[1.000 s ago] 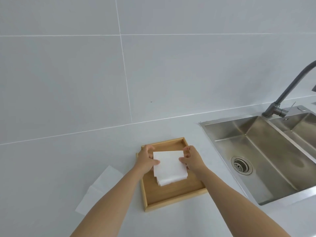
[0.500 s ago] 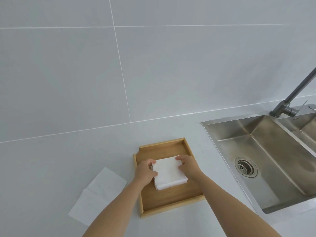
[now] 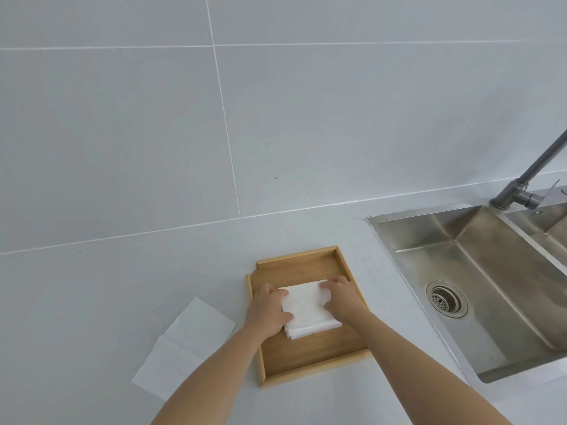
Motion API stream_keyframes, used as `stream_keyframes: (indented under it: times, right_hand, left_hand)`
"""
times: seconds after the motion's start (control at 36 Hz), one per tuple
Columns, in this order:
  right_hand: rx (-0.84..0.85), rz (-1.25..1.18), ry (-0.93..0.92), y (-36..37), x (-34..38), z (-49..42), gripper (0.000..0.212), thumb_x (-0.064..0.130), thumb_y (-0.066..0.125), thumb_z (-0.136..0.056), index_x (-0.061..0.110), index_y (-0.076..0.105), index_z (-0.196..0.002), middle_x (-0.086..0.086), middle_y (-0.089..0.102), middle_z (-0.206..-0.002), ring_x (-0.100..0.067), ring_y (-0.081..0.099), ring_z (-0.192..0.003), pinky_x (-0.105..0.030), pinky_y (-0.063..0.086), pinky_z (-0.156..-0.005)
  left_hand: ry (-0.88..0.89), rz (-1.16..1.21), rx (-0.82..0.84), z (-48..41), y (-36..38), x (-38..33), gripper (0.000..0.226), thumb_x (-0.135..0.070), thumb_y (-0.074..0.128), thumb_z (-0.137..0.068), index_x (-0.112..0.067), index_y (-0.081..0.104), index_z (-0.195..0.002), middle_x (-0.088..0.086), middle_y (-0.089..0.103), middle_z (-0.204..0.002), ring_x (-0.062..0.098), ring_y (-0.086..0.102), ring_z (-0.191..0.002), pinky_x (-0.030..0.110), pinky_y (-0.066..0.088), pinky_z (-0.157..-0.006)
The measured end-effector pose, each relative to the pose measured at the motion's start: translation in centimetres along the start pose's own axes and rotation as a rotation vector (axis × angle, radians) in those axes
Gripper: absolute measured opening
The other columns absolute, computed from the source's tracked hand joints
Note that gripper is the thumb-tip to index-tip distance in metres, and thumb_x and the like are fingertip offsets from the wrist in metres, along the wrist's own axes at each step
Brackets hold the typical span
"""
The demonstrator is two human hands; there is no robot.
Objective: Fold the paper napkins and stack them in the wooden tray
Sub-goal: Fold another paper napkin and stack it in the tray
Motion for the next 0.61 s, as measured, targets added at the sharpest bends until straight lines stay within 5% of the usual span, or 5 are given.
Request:
stream_keyframes:
  times: [0.22, 0.39, 0.61]
  right_hand:
    - [-0.010, 0.098, -0.061, -0.3, 4.4, 1.3, 0.062, 0.043, 0.036, -0.097, 0.023, 0.010, -0.149, -0.015, -0.005, -0.160, -0.031, -0.001, -0.148, -0.044, 0.012, -0.119]
    - [-0.052, 0.123, -0.082, 0.1, 8.7, 1.6, 0.070, 0.050, 0.026, -0.097, 0.021, -0.011, -0.149, -0.016, -0.018, -0.158, -0.031, -0.013, -0.147, -0.046, 0.001, -0.120]
    - [-0.114, 0.203, -0.141, 0.5, 10.5, 2.0, 0.068, 0.049, 0.021, -0.098, 0.022, -0.019, -0.147, -0.013, -0.024, -0.156, -0.030, -0.022, -0.145, -0.049, -0.006, -0.119]
  left_hand:
    - [0.191, -0.403, -0.096, 1.6, -4.1, 1.8, 0.053, -0.039, 0.036, -0.098, -0.027, 0.020, -0.147, 0.006, 0.004, -0.161, 0.024, 0.002, -0.149, 0.042, 0.009, -0.121]
    - [0.202, -0.568, -0.125, 2.3, -8.1, 4.7, 0.061, -0.046, 0.028, -0.098, -0.028, 0.002, -0.150, 0.004, -0.012, -0.161, 0.023, -0.012, -0.148, 0.046, -0.002, -0.121]
    - [0.209, -0.680, -0.164, 2.0, -10.4, 6.2, 0.064, -0.048, 0.027, -0.097, -0.028, -0.004, -0.150, 0.007, -0.011, -0.161, 0.027, -0.013, -0.148, 0.049, -0.003, -0.120]
Point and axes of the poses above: each hand's wrist, its own z-axis away from the middle knuckle, its own y-axis out of the palm, x = y × z, the point moved 3 cm from there along -z, towards the middle knuckle
